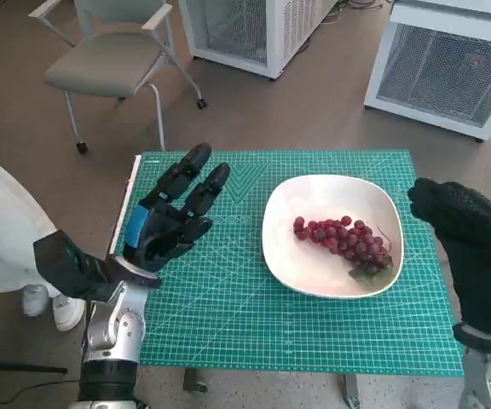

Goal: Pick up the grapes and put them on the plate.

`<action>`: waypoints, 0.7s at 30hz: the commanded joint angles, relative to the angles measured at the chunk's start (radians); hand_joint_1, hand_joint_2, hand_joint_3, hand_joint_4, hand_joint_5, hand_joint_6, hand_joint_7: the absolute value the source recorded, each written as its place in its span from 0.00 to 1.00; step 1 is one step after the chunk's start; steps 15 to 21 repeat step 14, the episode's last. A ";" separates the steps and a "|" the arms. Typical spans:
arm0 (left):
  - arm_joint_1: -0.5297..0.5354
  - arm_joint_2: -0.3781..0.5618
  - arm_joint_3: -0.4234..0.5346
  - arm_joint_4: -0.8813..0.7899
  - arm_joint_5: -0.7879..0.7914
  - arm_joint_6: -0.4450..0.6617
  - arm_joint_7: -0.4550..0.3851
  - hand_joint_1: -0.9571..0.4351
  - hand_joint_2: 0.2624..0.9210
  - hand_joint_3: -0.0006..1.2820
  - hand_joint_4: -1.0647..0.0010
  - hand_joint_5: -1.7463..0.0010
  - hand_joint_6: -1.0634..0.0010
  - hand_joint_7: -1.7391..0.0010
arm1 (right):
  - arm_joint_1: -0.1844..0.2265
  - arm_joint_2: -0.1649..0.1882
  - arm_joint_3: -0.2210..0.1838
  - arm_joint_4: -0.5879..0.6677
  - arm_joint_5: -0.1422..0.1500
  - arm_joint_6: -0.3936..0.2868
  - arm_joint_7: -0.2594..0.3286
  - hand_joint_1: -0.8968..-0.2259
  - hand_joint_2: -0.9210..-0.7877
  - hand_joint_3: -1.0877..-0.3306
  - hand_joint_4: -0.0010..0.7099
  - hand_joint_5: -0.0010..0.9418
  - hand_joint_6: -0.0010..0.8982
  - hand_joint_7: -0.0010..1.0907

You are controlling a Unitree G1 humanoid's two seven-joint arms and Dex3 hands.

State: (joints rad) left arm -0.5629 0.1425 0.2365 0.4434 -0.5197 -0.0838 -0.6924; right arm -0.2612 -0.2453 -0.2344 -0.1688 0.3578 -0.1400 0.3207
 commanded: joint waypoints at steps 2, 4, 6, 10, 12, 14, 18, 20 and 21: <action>0.007 -0.010 -0.008 -0.018 0.012 -0.016 0.005 0.43 0.99 0.00 0.77 1.00 0.66 1.00 | 0.002 -0.005 0.003 0.021 0.006 0.009 0.012 0.54 0.00 0.67 0.61 0.10 0.15 0.79; 0.005 -0.010 -0.010 -0.014 0.017 -0.021 0.005 0.43 0.99 0.00 0.77 1.00 0.66 1.00 | 0.001 -0.005 0.003 0.022 0.006 0.008 0.013 0.54 0.00 0.67 0.61 0.10 0.15 0.79; 0.004 -0.010 -0.011 -0.008 0.023 -0.027 0.005 0.43 0.99 0.00 0.77 1.00 0.65 1.00 | 0.000 -0.005 0.002 0.023 0.006 0.009 0.014 0.54 0.00 0.67 0.61 0.10 0.15 0.79; 0.003 -0.011 -0.015 0.004 0.036 -0.044 0.008 0.43 0.99 0.00 0.77 1.00 0.65 1.00 | -0.002 -0.005 0.002 0.025 0.007 0.010 0.015 0.54 0.00 0.67 0.61 0.10 0.15 0.79; 0.003 -0.013 -0.018 0.007 0.043 -0.050 0.009 0.42 1.00 0.00 0.77 1.00 0.65 1.00 | -0.002 -0.005 0.002 0.026 0.007 0.011 0.015 0.54 0.00 0.67 0.61 0.10 0.15 0.79; 0.004 -0.015 -0.020 0.008 0.046 -0.053 0.010 0.42 1.00 0.00 0.77 1.00 0.65 1.00 | -0.003 -0.005 0.001 0.026 0.007 0.011 0.015 0.54 0.00 0.67 0.61 0.10 0.15 0.79; 0.004 -0.015 -0.020 0.008 0.046 -0.053 0.010 0.42 1.00 0.00 0.77 1.00 0.65 1.00 | -0.003 -0.005 0.001 0.026 0.007 0.011 0.015 0.54 0.00 0.67 0.61 0.10 0.15 0.79; 0.004 -0.015 -0.020 0.008 0.046 -0.053 0.010 0.42 1.00 0.00 0.77 1.00 0.65 1.00 | -0.003 -0.005 0.001 0.026 0.007 0.011 0.015 0.54 0.00 0.67 0.61 0.10 0.15 0.79; 0.004 -0.015 -0.020 0.008 0.046 -0.053 0.010 0.42 1.00 0.00 0.77 1.00 0.65 1.00 | -0.003 -0.005 0.001 0.026 0.007 0.011 0.015 0.54 0.00 0.67 0.61 0.10 0.15 0.79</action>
